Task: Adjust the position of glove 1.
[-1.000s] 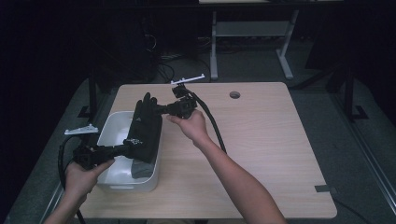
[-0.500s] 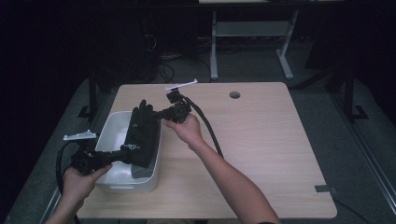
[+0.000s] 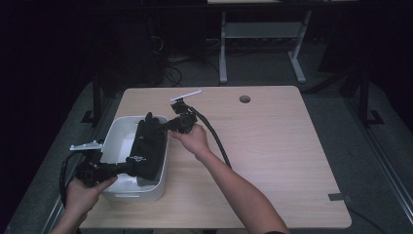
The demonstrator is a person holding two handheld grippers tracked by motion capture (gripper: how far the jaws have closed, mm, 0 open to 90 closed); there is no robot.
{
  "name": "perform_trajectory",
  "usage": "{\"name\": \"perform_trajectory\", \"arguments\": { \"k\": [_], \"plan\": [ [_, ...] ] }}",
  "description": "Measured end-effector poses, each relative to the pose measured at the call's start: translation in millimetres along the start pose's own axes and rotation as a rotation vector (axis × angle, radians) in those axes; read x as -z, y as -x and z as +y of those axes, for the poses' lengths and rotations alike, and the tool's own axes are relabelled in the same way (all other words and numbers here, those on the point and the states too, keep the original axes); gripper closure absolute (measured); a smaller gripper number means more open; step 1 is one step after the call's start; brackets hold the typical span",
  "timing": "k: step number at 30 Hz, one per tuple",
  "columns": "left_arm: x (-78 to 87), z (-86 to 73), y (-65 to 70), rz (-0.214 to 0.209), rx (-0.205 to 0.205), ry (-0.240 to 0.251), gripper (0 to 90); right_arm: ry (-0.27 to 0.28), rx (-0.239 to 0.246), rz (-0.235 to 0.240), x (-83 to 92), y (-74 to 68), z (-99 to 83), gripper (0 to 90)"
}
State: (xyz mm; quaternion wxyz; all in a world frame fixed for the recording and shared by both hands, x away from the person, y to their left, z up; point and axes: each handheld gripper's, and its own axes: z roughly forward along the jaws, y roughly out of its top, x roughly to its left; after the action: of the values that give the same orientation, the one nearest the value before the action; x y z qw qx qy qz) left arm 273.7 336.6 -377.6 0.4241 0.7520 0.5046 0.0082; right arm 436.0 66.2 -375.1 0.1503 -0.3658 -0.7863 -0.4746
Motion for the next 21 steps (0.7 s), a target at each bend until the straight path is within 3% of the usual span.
{"name": "perform_trajectory", "arguments": {
  "k": [8,18,21],
  "plan": [
    [-5.7,-4.9,-4.7,0.001,0.005,-0.034,77.9,-0.026,-0.01,-0.009,-9.4,6.7,-8.4,77.4],
    [-2.8,-3.3,-4.0,0.028,-0.003,-0.017,65.6,-0.025,-0.019,-0.024,-6.6,8.1,-8.0,70.9],
    [1.5,0.5,-2.4,0.026,-0.001,0.011,64.1,-0.01,-0.021,-0.03,-1.4,9.6,-5.9,68.7]
  ]
}}
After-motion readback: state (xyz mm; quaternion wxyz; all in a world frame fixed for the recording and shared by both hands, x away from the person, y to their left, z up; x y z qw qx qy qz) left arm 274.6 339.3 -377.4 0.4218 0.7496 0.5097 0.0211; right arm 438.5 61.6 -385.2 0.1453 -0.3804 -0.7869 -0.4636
